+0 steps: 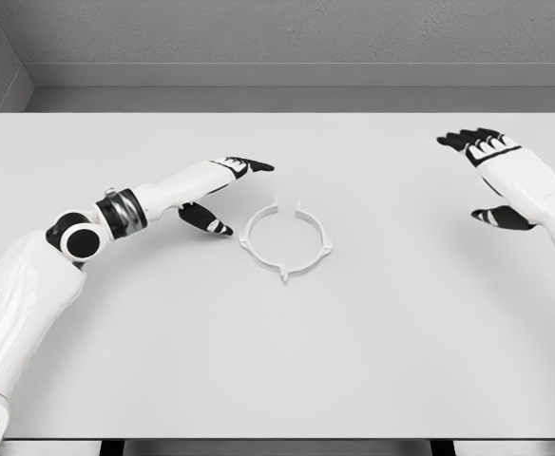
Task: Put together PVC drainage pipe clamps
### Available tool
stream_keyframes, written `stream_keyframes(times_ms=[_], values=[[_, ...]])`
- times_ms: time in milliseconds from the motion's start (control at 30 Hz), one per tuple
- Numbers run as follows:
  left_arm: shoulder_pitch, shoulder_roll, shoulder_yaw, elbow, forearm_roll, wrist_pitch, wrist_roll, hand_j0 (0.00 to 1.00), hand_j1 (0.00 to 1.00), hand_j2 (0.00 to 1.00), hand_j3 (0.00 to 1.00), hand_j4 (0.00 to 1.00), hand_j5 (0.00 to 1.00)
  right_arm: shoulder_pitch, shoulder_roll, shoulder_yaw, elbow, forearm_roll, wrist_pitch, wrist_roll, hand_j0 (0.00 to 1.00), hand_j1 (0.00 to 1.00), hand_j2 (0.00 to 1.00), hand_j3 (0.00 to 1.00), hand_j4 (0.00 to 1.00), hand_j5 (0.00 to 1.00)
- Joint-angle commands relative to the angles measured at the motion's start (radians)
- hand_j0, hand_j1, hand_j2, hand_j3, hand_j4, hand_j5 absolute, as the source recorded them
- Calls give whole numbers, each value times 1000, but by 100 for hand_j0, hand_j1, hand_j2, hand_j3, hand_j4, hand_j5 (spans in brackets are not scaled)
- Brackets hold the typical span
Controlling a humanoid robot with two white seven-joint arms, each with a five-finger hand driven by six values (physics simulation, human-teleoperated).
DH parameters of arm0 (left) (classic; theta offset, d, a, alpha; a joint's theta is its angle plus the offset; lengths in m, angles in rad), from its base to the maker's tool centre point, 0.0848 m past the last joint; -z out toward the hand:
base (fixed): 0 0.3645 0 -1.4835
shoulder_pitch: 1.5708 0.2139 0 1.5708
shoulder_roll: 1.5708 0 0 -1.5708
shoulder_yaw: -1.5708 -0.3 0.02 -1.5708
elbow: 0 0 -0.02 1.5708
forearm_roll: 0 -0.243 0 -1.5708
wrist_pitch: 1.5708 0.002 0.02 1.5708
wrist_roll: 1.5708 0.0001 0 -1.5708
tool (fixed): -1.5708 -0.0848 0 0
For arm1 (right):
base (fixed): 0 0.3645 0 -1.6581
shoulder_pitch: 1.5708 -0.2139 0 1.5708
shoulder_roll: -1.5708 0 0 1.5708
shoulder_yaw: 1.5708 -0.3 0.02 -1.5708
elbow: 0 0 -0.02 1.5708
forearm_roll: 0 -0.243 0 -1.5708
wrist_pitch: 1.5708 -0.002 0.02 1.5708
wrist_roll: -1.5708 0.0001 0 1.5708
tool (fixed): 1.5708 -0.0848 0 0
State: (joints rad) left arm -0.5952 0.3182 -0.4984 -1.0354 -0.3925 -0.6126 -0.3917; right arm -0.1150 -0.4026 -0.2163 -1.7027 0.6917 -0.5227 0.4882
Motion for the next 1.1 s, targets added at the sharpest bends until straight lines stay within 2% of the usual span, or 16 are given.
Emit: stream_keyframes(times_ms=[0, 400, 1067], values=[[-3, -2, 0, 2, 7, 2, 1, 100, 100, 100, 100, 100, 100, 0, 1, -26, 1, -8, -28, 33, 100, 100, 100, 100, 100, 100], [-52, -31, -5, 55, 7, 2, 1, 100, 100, 100, 100, 100, 100, 0, 2, -25, 1, -8, -28, 33, 100, 100, 100, 100, 100, 100], [-44, -56, -8, 68, 6, 2, 1, 100, 100, 100, 100, 100, 100, -2, -2, -20, 1, -8, -26, 32, 100, 100, 100, 100, 100, 100]])
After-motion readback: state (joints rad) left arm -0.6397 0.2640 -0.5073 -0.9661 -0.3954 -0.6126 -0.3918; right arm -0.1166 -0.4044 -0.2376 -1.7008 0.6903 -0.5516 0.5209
